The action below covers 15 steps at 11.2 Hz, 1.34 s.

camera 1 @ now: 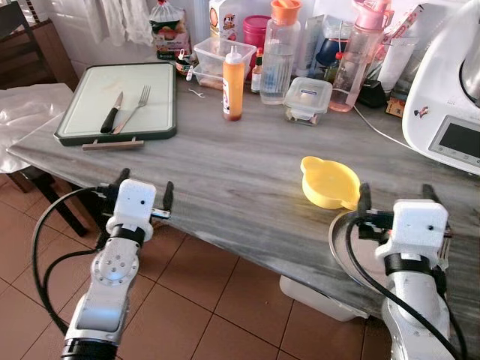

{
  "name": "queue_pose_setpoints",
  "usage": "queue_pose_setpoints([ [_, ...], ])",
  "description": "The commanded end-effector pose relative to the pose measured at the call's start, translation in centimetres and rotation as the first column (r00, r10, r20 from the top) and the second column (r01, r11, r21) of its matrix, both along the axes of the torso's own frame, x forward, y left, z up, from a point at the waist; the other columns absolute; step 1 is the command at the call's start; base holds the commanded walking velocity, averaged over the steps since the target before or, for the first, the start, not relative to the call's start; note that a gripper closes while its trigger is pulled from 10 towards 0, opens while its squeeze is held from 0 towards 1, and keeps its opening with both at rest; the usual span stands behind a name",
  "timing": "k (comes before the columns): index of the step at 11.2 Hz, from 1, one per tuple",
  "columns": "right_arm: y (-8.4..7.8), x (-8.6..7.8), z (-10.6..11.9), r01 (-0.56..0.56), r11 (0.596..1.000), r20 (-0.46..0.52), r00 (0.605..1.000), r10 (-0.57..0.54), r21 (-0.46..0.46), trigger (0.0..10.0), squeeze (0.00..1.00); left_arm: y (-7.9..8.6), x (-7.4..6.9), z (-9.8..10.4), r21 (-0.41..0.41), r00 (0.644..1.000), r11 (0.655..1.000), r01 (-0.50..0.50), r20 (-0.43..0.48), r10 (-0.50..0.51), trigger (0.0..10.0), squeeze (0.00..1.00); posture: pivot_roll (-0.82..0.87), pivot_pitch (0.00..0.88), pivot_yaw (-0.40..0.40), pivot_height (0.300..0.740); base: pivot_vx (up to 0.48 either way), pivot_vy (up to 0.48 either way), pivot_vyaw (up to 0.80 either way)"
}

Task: Setting the table

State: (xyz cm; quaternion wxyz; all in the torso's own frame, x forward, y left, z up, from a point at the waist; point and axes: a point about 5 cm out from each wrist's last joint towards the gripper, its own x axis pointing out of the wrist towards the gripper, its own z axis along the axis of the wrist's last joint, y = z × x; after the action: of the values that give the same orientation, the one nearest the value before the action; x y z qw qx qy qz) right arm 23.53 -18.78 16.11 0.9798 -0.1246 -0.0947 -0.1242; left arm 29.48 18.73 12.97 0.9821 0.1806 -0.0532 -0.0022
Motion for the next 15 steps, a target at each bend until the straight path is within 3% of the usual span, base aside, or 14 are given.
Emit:
queue_pose_setpoints([
  [1,-0.1,-0.2,-0.1,0.005,1.000,0.004,1.000,-0.005,0.007,10.0,0.00,0.9,-0.3,0.0,0.034,0.999,0.998,-0.046,0.010,0.045,10.0,0.00,0.14,0.051,-0.003,0.740,0.000,0.000,0.00],
  [5,1.5,0.6,-0.3,-0.122,0.992,0.003,0.993,0.121,0.031,10.0,0.00,1.7,-0.8,0.8,0.048,0.985,0.987,-0.152,0.091,0.147,10.0,0.00,0.20,0.035,-0.043,0.740,0.000,0.000,0.00],
  [9,2.2,1.6,0.2,-0.162,0.987,0.015,0.987,0.162,0.015,10.0,0.00,1.3,-1.2,0.6,0.031,0.985,0.988,-0.152,0.092,0.149,10.0,0.00,0.21,0.029,-0.058,0.740,0.000,0.000,0.00],
  [15,1.7,1.0,-0.3,-0.136,0.991,0.005,0.991,0.136,0.020,10.0,0.00,0.2,-0.6,0.5,0.044,0.992,0.994,-0.101,0.081,0.097,10.0,0.00,0.16,0.045,-0.021,0.740,0.000,0.000,-0.15],
])
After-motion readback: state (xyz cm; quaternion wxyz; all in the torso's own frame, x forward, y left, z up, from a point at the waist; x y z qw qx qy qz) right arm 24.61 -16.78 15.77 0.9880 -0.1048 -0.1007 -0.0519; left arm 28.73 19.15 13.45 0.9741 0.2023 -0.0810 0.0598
